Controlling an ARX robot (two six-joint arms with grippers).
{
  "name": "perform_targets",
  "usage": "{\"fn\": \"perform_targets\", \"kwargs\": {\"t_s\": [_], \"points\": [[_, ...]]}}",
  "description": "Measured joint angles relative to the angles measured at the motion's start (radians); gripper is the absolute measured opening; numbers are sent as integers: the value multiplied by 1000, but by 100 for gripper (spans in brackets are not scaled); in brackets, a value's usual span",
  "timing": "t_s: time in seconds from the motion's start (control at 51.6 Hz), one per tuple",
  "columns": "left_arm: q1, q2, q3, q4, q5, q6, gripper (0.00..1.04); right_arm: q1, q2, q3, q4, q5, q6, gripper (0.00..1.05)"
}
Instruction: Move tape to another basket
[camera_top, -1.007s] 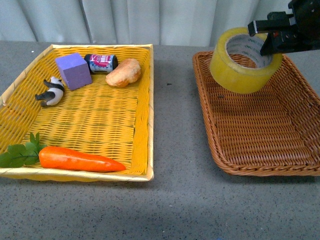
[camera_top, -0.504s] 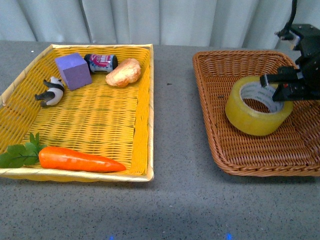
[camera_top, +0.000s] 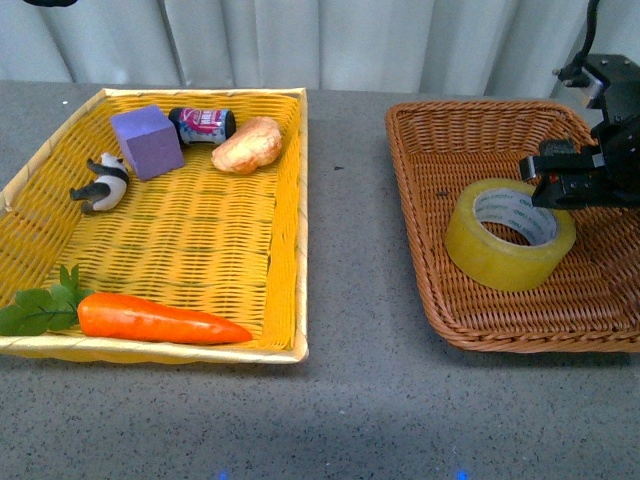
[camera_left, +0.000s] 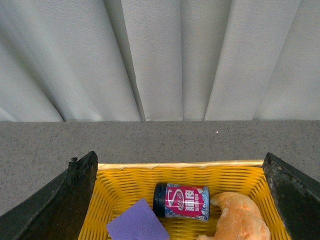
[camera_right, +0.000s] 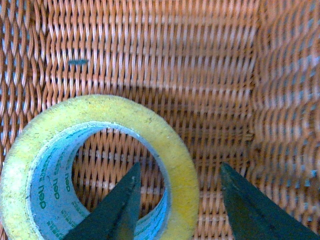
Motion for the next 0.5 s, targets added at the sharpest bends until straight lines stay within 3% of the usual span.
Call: {"fn": "perform_targets", "kwargs": {"t_s": [0.077, 0.213, 0.291, 0.349, 0.407, 0.504], "points": [[-9, -11, -28, 44, -59, -3, 98, -3, -47, -29, 43, 11, 3, 62], [9, -103, -224, 345, 148, -20, 77, -11, -119, -85, 185, 19, 19, 80], [18, -187, -356, 441, 179, -23, 65, -12, -123, -218, 580, 105, 21, 69], [26, -247, -440, 488, 188, -24, 56, -16, -127, -342, 856, 113, 22, 60], [38, -296, -514, 517, 196, -25, 47, -17, -142, -450, 1067, 113, 22, 51], [57, -356, -635, 549, 204, -30, 31, -38, -225, -573, 1280, 77, 22, 35]]}}
